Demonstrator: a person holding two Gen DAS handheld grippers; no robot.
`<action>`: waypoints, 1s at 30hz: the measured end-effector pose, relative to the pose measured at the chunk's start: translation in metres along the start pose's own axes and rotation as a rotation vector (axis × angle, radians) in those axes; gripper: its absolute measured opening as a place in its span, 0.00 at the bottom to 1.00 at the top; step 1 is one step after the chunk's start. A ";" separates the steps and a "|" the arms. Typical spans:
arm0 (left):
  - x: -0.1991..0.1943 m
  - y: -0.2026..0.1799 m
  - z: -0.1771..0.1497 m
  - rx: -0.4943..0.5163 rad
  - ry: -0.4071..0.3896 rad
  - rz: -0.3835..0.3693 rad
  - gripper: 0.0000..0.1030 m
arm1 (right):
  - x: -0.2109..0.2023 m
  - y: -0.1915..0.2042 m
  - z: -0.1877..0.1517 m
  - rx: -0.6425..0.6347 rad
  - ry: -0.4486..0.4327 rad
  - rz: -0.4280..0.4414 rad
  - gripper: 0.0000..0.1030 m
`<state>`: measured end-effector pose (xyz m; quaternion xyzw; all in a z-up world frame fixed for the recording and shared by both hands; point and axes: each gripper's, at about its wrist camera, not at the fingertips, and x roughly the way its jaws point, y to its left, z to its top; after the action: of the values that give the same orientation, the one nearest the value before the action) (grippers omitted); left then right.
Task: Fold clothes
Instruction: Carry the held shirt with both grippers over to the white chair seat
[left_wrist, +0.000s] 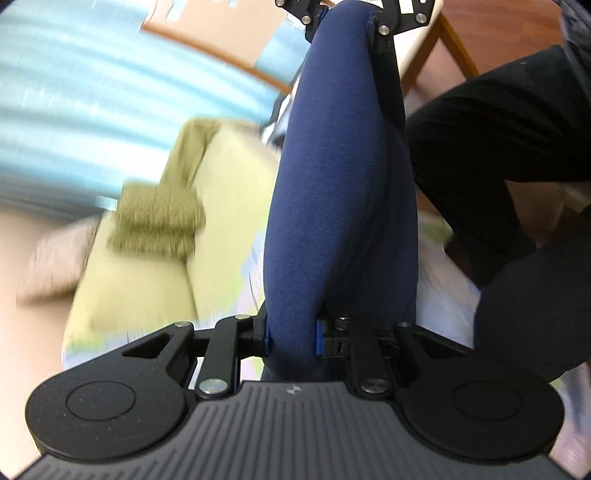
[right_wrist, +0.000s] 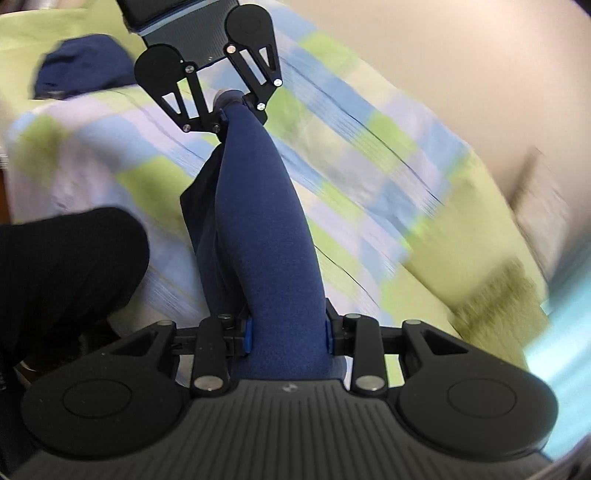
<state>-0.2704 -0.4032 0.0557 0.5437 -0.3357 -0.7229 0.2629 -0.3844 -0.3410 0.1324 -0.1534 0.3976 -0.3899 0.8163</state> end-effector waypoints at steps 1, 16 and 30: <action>0.012 0.007 0.012 0.019 -0.030 -0.002 0.22 | -0.006 -0.009 -0.011 0.021 0.022 -0.030 0.27; 0.263 0.020 0.275 0.179 -0.444 0.073 0.22 | -0.052 -0.130 -0.241 0.093 0.419 -0.604 0.29; 0.312 -0.118 0.262 0.173 -0.429 -0.175 0.27 | -0.005 -0.006 -0.358 0.112 0.601 -0.449 0.32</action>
<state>-0.6092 -0.5080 -0.1775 0.4255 -0.3961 -0.8103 0.0743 -0.6648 -0.3202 -0.0894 -0.0705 0.5540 -0.6077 0.5647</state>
